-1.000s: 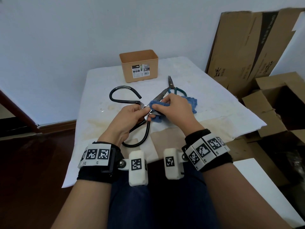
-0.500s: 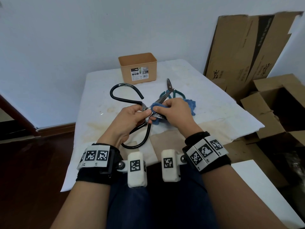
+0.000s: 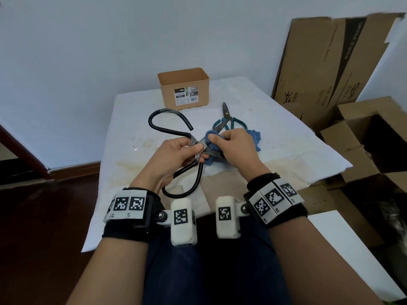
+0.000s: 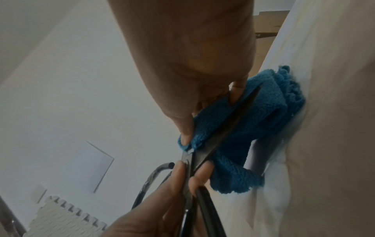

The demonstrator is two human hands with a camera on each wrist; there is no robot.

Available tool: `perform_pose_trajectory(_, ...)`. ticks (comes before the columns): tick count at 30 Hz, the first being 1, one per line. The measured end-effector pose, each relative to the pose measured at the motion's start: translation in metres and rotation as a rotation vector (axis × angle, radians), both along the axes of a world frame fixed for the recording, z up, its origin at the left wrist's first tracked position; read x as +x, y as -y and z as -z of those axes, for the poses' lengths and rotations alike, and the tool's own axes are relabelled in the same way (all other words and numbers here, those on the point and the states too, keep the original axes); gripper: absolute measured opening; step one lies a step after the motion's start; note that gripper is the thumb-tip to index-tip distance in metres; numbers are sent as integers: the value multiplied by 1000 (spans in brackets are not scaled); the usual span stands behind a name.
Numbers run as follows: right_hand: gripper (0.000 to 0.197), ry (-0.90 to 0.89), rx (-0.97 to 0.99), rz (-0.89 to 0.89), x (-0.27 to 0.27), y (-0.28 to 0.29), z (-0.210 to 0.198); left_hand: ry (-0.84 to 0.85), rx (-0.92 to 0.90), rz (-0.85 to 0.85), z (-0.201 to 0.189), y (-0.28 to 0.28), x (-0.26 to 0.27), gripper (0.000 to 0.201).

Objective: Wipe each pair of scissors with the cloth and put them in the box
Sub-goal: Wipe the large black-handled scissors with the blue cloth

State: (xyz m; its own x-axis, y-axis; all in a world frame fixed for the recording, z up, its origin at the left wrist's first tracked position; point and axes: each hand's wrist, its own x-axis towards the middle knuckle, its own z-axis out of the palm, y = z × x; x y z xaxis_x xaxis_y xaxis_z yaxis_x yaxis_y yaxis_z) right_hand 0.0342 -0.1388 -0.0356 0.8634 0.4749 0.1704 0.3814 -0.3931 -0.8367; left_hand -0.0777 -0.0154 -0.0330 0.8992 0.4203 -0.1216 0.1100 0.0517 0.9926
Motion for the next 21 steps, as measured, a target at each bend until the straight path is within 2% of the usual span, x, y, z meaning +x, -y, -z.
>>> perform_pose_trajectory(8, 55, -30, 6, 42, 1, 3, -1, -29, 21, 17, -3, -1, -4, 10)
perform_pose_trajectory(13, 40, -29, 223, 161, 8, 14, -2, -54, -8, 25, -2, -12, -8, 9)
perform_pose_trajectory(15, 35, 7, 271, 184, 7, 16, -4, -83, 10, 13, -1, -15, -8, 16)
perform_pose_trajectory(19, 16, -8, 310, 91, 0, 15, -10, -107, 11, 7, -2, -12, -7, 17)
perform_pose_trajectory(21, 14, -15, 310, 47, -4, 12, -10, -106, 18, -5, -3, -10, -5, 14)
